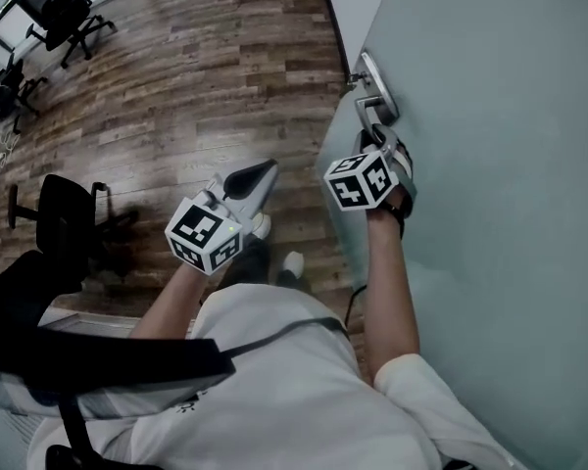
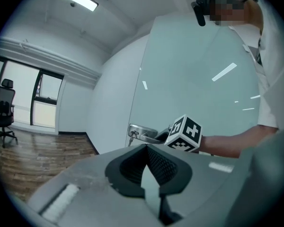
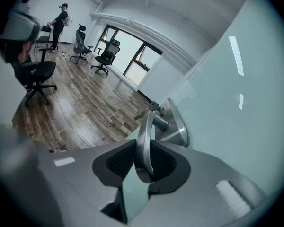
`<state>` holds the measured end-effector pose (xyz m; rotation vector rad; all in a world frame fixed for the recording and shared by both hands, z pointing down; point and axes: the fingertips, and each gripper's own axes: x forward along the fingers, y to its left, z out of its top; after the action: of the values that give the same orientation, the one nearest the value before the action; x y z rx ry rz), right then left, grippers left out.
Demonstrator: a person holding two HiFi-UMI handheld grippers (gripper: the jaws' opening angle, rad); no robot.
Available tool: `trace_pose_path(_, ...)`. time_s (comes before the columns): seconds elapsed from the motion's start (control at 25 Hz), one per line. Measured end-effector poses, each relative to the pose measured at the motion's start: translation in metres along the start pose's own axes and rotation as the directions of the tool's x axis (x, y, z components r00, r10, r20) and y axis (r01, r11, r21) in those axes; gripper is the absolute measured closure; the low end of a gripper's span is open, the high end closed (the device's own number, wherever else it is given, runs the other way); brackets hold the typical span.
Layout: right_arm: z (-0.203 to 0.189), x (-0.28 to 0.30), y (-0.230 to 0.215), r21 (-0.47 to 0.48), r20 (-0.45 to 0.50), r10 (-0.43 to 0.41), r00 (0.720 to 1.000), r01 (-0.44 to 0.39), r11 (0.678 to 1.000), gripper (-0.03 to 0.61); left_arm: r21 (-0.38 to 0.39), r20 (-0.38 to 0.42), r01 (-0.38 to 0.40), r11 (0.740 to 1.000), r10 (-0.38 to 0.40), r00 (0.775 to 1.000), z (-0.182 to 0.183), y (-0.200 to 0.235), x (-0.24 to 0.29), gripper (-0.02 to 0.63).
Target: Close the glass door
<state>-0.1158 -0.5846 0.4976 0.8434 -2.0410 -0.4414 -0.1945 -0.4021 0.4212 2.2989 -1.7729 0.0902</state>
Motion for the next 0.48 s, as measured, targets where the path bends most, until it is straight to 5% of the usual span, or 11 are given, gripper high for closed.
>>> trace_pose_path(0.48, 0.015, -0.016, 0.043, -0.04, 0.029, 0.041, 0.999, -0.04, 0.998, 0.488, -0.016, 0.038, -0.107, 0.994, 0.107, 0.993, -0.013, 0.004, -0.085, 0.612)
